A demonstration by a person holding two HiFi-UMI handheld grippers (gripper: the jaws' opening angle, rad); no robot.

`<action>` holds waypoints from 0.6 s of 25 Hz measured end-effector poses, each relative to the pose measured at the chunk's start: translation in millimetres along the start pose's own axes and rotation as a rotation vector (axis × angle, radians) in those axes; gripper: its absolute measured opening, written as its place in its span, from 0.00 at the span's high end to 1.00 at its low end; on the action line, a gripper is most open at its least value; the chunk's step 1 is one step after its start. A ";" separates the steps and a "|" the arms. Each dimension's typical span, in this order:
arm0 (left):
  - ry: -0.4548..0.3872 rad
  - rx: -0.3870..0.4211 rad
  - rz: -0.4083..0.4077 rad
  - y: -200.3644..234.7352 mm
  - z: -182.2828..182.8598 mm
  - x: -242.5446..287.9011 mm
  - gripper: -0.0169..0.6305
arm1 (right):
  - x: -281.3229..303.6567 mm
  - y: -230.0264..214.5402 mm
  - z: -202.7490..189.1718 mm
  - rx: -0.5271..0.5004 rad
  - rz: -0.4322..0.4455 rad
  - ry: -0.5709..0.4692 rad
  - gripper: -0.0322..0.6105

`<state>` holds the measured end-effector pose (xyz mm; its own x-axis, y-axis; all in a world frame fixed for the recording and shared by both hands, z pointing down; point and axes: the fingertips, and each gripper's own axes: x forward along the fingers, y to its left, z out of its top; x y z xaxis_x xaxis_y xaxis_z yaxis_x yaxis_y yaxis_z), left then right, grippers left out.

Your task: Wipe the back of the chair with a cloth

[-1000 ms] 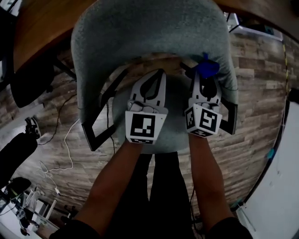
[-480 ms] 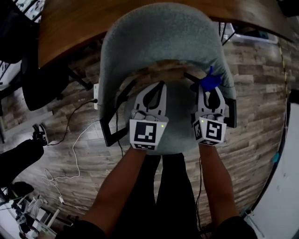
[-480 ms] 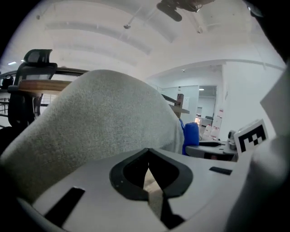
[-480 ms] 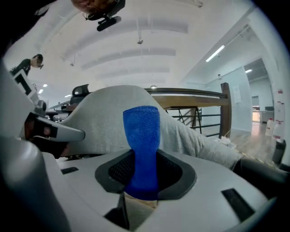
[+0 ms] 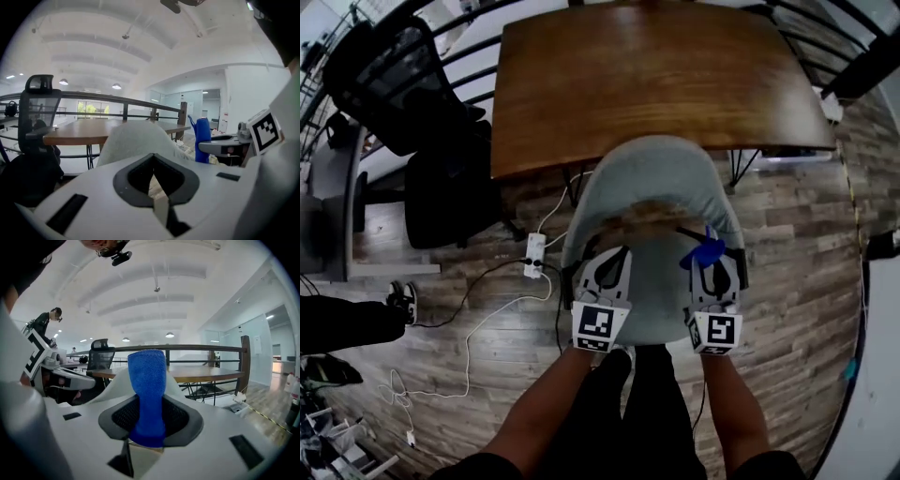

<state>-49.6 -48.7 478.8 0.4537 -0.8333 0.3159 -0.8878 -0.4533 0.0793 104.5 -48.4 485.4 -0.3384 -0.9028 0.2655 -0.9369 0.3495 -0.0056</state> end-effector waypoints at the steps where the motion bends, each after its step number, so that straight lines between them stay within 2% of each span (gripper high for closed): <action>1: 0.000 -0.016 -0.001 -3.1 9.8 -13.1 0.97 | -9.3 7.2 11.1 0.012 -0.003 0.001 0.74; 6: -0.038 -0.091 0.030 -10.2 53.6 -85.7 0.97 | -60.9 59.9 70.6 -0.051 0.024 -0.048 0.74; 10: -0.094 -0.077 0.031 -9.6 95.2 -119.0 0.97 | -90.4 90.0 105.4 -0.065 0.061 -0.077 0.74; 15: -0.104 -0.072 0.007 -28.2 114.5 -144.1 0.97 | -118.3 108.1 120.5 -0.016 0.088 -0.015 0.74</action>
<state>-81.2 47.9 322.8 0.4497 -0.8663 0.2176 -0.8925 -0.4265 0.1468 32.7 65.9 337.2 -0.4203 -0.8721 0.2505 -0.9022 0.4312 -0.0126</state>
